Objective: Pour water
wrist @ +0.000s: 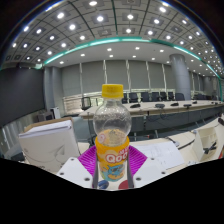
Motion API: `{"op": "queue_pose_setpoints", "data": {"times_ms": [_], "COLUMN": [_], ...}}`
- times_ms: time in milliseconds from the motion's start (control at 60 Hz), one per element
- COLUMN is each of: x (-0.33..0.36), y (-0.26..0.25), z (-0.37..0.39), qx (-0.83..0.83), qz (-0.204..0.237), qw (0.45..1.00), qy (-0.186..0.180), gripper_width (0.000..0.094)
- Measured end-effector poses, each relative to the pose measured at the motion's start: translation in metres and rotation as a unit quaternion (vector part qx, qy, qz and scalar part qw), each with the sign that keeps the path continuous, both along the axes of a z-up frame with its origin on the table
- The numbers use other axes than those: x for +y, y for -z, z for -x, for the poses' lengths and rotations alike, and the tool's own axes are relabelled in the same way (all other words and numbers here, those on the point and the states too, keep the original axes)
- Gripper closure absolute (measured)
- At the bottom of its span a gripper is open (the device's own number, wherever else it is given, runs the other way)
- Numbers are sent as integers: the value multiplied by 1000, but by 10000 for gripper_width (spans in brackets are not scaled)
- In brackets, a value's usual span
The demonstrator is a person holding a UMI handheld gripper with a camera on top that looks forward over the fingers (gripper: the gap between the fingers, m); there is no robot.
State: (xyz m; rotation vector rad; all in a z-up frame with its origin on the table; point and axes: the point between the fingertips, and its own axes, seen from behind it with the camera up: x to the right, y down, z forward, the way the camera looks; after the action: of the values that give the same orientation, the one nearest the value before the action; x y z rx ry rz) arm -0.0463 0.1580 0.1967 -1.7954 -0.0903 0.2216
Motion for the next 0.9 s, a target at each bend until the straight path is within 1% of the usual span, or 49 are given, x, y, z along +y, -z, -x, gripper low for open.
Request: {"op": "queue_pose_setpoints", "data": {"times_ms": [50,67,133,183,200,300,450,500,583,633,667,717,733,750,767,783,833,900], "x": [7,12,7,8,18,17,17,18,15,13,10,2,-1,-4,-7,-12,-29,-55], "y": [20,41,55,74,88,110,140,138,137,140,142,139,137,134,132,128,115,97], "z": [-13,-23,-25,-29,-33,-46,-44,-44,-42,-44,-47,-53,-54,-56,-57,-58,-61,-62], "qx": [-37,-49,-69,-67,-65,-71,-65,-66,-68,-73,-74,-70,-68,-65,-63,-61,-58,-56], "qz": [7,9,29,44,47,60,81,71,66,74,86,98,101,104,107,110,118,130], "qw": [999,999,997,997,997,996,995,995,995,995,994,993,993,992,992,992,991,989], "qy": [3,3,1,-1,-1,-3,-7,-7,-9,-7,-2,8,10,13,17,19,24,34], "gripper_width": [533,532,534,533,534,533,531,520,440,379,293,84,64,96,106,106,67,79]}}
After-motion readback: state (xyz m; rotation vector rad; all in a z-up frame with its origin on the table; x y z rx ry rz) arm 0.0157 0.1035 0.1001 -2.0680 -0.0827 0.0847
